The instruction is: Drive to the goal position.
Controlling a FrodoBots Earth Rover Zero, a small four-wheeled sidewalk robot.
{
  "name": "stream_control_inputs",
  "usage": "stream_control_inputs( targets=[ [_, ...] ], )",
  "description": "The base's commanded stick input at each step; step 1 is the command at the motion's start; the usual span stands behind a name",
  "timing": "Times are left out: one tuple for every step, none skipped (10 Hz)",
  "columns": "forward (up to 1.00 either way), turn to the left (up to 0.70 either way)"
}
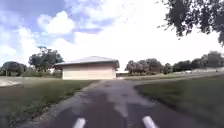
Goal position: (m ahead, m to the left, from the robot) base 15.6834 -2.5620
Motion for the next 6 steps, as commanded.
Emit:
stream_control_inputs(
  targets=[
    [0.69,0.03],
    [0.69,0.03],
    [0.69,0.03],
    [0.69,0.03],
    [0.69,0.03],
    [0.69,0.03]
  ],
)
